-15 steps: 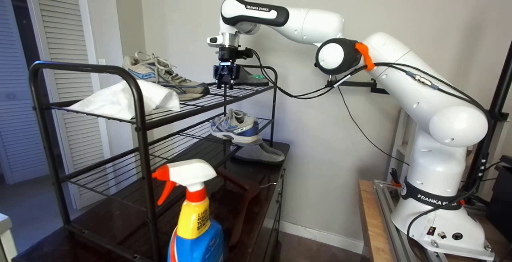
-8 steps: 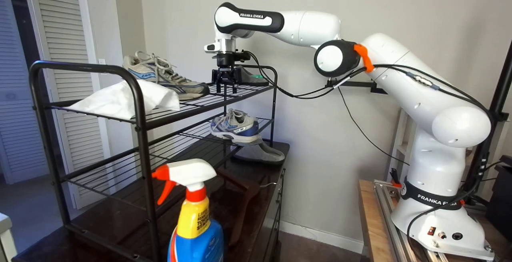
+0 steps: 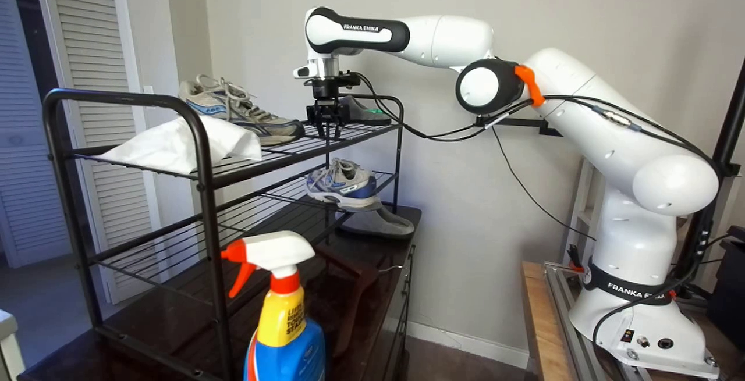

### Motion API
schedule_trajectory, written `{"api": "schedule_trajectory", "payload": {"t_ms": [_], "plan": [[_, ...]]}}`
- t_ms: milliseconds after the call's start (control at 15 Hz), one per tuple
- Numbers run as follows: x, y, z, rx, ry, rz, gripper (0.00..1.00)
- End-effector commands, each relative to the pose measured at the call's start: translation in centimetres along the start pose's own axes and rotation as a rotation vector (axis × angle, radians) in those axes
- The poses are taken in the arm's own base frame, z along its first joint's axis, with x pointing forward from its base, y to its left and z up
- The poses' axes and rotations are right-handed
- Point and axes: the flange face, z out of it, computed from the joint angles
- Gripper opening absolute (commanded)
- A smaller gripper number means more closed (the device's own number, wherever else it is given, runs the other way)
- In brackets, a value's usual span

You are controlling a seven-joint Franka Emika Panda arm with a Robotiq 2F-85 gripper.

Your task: Move the shoe rack backwards.

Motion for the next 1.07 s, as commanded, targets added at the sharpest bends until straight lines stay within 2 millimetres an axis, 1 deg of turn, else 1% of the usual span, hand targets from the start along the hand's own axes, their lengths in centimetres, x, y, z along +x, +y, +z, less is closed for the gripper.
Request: {"api": "schedule_trajectory", "payload": {"t_ms": [0,67,133,200,400,1000], "plan": [[0.9,-0.3,-2.0,-0.036,-0.113,-0.061,0.36],[1.4,-0.3,-2.1,-0.035,-0.136,-0.077,0.35],[1.9,-0.3,-2.2,-0.037,-0.159,-0.099,0.31],[2.3,-0.3,-2.5,-0.046,-0.178,-0.107,0.30],[3.3,0.0,-2.5,-0.065,-0.227,-0.131,0.30],[4.2,0.5,-2.8,-0.105,-0.262,-0.176,0.30]]}}
